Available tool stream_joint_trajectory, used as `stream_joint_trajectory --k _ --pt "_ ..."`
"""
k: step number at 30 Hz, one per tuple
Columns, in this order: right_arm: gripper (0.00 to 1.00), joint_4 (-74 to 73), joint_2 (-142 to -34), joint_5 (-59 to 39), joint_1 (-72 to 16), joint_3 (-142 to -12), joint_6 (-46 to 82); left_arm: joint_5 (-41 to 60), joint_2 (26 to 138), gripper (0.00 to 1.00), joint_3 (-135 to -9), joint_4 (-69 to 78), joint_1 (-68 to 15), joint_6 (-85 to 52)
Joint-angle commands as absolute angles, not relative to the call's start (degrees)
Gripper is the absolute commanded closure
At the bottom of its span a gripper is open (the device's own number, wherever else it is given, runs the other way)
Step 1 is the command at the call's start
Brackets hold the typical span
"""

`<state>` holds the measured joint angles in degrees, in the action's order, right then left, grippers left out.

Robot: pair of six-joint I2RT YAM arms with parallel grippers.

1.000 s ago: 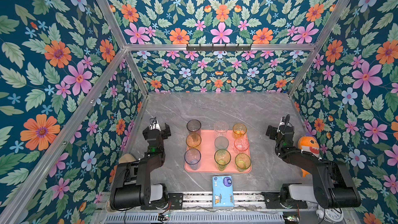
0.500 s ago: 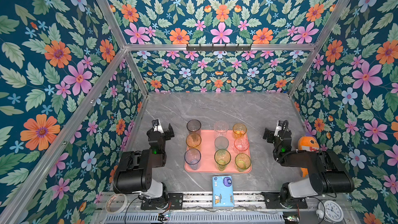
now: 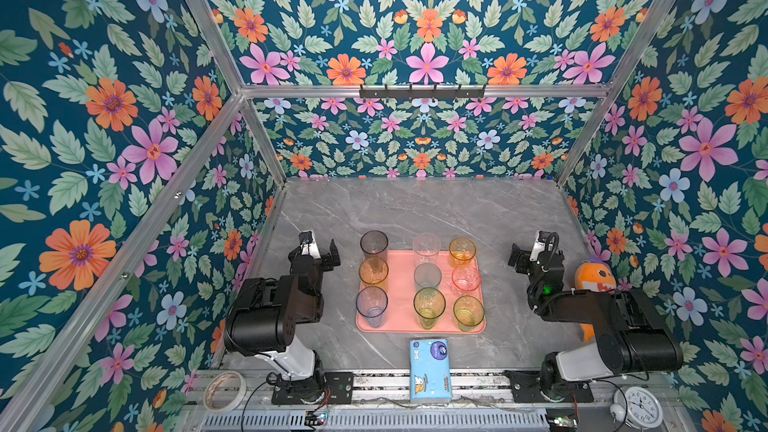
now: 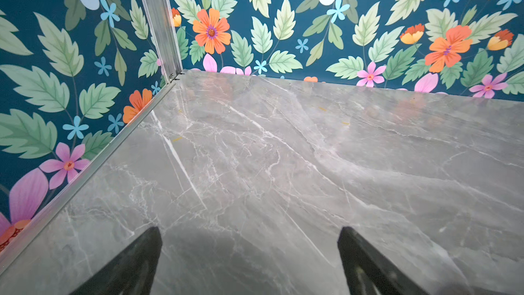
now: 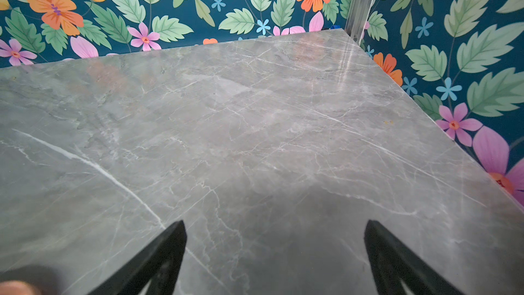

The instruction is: Place the glasses into the tray

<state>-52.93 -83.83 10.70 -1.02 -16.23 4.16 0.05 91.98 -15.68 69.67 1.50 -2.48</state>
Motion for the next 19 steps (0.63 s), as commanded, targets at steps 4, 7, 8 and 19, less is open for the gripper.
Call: stream_joint_trajectory --k 4,7,8,19 --pt "0.01 -55.5 -83.7 10.3 -1.1 -16.4 3.6 -0.4 92.0 0.0 -15.8 71.2 1.5 -1.7" --pt "0.01 -55.5 -83.7 10.4 -1.1 -16.3 3.6 -0.5 92.0 0.0 -15.8 71.2 1.4 -1.6" --pt "0.01 -55.4 -83.7 10.4 -1.1 -16.4 3.6 -0.6 92.0 0.0 -15.9 71.2 1.4 -1.6" --pt "0.01 -55.5 -83.7 10.5 -1.1 -16.4 3.6 -2.4 92.0 0.0 -16.3 70.4 0.4 -1.0"
